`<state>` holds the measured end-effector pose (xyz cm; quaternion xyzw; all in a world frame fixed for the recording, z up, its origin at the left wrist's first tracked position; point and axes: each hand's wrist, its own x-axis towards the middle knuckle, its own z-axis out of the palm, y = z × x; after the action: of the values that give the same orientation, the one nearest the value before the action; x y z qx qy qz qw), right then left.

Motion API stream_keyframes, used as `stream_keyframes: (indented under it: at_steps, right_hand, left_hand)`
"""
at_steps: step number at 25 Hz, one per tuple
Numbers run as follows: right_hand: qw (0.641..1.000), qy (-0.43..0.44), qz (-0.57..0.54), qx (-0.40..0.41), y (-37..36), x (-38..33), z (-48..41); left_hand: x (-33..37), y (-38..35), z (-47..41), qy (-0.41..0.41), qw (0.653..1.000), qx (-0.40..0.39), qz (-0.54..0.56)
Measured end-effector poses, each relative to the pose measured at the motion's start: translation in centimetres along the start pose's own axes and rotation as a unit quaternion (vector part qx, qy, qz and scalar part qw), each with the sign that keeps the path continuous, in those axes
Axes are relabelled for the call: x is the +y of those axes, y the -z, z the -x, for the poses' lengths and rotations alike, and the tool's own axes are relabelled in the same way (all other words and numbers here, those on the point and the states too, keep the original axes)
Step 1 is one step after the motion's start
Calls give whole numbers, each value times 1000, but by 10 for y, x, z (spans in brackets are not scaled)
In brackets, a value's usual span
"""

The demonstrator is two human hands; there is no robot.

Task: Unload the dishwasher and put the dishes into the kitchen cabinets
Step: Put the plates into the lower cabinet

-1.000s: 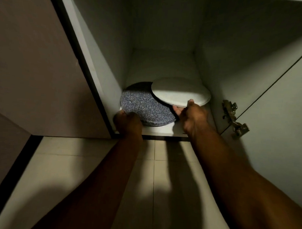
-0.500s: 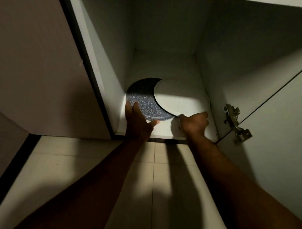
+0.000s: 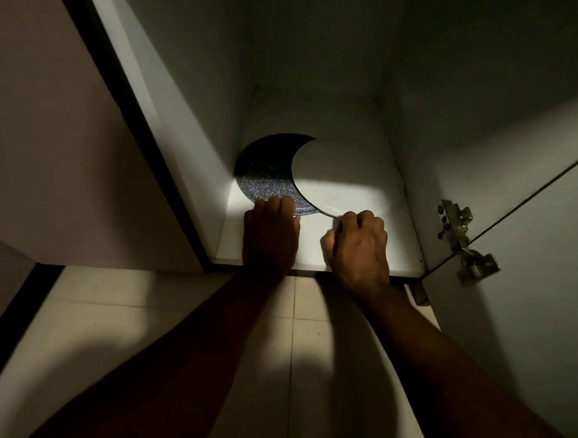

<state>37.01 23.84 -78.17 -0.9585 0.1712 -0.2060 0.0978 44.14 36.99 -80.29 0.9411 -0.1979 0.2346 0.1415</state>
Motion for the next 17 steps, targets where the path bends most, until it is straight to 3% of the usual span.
stream_keyframes:
  at_steps: [4, 8, 13, 17]
  right_hand:
    - [1000, -4, 7, -6, -6, 0, -11]
    - [999, -19, -6, -38, -10, 2, -32]
    - [1000, -21, 5, 20, -17, 11, -48]
    - [998, -67, 9, 17, -20, 12, -56]
  left_hand:
    - [-2, 0, -3, 15, 999, -30, 22]
    - [0, 1, -16, -14, 996, -74, -38]
    - [-15, 6, -35, -74, 988, -132, -32]
    - [-21, 3, -41, -62, 991, -117, -8]
